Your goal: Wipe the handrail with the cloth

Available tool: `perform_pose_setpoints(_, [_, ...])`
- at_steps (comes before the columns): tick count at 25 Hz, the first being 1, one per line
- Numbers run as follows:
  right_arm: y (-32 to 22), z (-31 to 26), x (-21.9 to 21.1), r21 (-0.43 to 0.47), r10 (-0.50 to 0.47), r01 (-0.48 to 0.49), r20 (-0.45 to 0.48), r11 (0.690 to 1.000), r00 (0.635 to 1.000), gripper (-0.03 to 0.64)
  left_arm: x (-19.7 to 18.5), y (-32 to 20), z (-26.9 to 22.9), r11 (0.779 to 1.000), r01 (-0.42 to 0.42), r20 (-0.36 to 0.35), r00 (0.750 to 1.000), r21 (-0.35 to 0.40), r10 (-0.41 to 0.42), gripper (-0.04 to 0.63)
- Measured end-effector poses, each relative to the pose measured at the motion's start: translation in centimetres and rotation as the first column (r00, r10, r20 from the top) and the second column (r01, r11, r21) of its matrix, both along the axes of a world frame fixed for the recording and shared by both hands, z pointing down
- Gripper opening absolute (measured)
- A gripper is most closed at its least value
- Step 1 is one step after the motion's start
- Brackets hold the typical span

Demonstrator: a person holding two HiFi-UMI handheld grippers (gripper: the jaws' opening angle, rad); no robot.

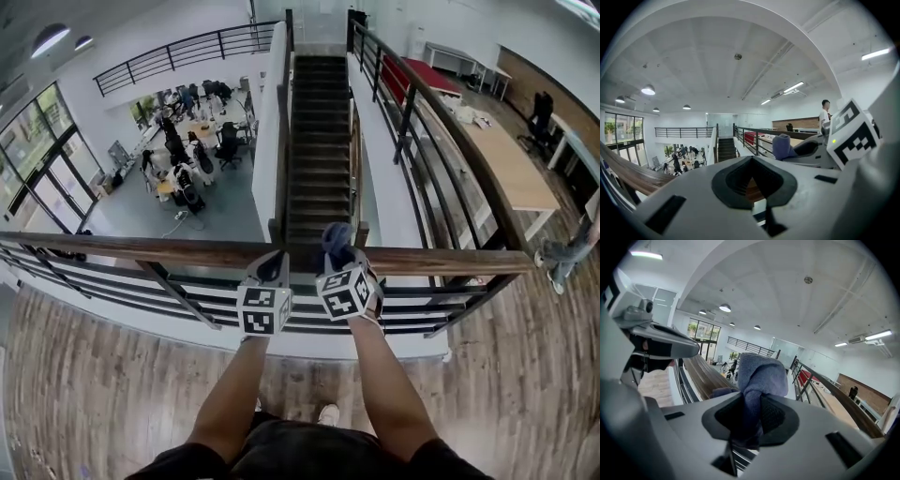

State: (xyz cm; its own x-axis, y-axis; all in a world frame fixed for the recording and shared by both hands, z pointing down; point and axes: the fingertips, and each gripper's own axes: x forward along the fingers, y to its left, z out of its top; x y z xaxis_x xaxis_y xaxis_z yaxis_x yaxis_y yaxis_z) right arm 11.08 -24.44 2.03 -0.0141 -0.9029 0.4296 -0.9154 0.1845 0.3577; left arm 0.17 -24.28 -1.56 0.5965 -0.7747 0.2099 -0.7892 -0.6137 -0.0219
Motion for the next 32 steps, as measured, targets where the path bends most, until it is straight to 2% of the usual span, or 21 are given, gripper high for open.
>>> perform_pose_setpoints(5, [2.3, -0.3, 5.8, 0.009, 0.047, -0.047, -0.002, 0.999, 0.999, 0.094, 7.0, 2.2, -0.8, 0.998, -0.063, -0.032, 0.997, 0.018, 0.063, -0.002])
perform_pose_setpoints(8, [3.6, -0.3, 9.7, 0.008, 0.09, -0.09, 0.013, 0.996, 0.996, 0.094, 10.0, 3.4, -0.7, 0.995, -0.095, -0.02, 0.995, 0.011, 0.095, -0.002])
perform_pose_setpoints(13, [5.1, -0.3, 15.8, 0.015, 0.151, -0.152, 0.028, 0.988, 0.988, 0.094, 13.8, 5.0, -0.8, 0.992, -0.126, -0.009, 0.992, 0.012, 0.126, -0.002])
perform_pose_setpoints(19, [6.9, -0.5, 21.1, 0.04, 0.229, -0.232, 0.061, 0.972, 0.971, 0.094, 17.7, 6.6, -0.6, 0.983, -0.184, -0.009, 0.983, -0.01, 0.184, -0.002])
perform_pose_setpoints(26, [8.8, -0.5, 27.5, 0.043, 0.311, -0.313, 0.058, 0.949, 0.949, 0.094, 23.6, 8.4, -0.8, 0.963, -0.27, -0.013, 0.963, -0.014, 0.269, -0.002])
perform_pose_setpoints(32, [10.1, -0.6, 34.8, 0.053, 0.351, -0.354, 0.062, 0.934, 0.934, 0.094, 31.4, 9.7, -1.1, 0.941, -0.337, -0.048, 0.941, -0.023, 0.336, -0.002])
